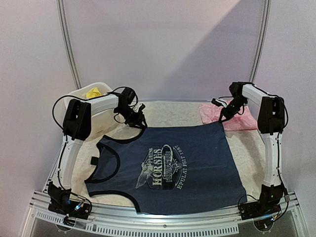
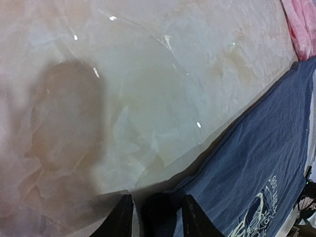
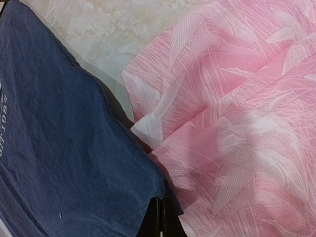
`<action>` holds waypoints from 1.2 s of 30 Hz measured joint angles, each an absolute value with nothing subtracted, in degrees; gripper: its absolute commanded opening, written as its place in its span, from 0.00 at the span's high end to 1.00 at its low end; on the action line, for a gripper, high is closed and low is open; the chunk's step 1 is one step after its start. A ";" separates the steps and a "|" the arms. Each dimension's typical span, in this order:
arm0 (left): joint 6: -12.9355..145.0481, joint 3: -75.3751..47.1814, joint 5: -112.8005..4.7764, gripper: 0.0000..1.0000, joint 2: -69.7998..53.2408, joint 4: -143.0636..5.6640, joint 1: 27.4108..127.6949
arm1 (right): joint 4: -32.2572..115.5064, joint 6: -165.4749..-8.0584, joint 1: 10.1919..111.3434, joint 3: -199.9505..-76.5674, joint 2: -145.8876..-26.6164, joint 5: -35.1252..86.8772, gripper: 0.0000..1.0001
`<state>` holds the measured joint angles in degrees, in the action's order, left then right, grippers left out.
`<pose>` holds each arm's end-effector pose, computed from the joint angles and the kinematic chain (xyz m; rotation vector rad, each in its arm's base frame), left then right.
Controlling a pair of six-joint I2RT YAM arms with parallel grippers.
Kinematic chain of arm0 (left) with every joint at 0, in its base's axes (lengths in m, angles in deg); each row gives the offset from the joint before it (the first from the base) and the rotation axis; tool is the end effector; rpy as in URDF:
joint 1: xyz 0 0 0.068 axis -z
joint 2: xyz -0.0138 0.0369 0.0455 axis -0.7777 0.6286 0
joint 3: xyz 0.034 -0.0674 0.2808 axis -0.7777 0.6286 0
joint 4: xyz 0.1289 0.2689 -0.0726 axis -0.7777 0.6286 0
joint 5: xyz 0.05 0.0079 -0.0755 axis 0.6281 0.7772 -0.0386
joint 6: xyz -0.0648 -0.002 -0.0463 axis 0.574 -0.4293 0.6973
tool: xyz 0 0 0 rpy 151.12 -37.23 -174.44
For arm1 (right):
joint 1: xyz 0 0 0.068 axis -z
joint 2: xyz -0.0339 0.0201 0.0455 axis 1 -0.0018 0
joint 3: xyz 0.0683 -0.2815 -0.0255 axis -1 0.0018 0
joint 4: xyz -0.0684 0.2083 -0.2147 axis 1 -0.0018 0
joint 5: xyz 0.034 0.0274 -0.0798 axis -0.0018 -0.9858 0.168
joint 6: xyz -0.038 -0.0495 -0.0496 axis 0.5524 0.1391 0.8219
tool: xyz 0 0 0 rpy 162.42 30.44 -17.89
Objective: Fold and stack the mixed laundry pile
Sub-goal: Pick up the flattened tank top from the center of the board, then fold the flattened tank top at the center of the board.
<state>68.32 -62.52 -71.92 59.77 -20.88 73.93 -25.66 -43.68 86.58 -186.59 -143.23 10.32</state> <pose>0.5316 -0.2572 0.0969 0.3464 2.8079 -0.7918 0.5456 0.0587 0.1534 -1.0041 2.6688 0.5043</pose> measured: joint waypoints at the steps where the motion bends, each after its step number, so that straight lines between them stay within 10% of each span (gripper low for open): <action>1: 68.06 -62.52 -72.38 0.70 59.82 -20.90 73.93 | -25.61 -43.68 86.58 -186.50 -143.23 10.32 1.00; 8: 67.62 -62.59 -75.03 1.00 60.19 -21.34 74.01 | -25.61 -43.70 86.58 -185.65 -143.23 10.29 1.00; 36: 67.82 -44.43 -79.25 1.00 46.05 -35.77 74.17 | -21.35 -40.66 86.26 -170.57 -130.86 13.59 1.00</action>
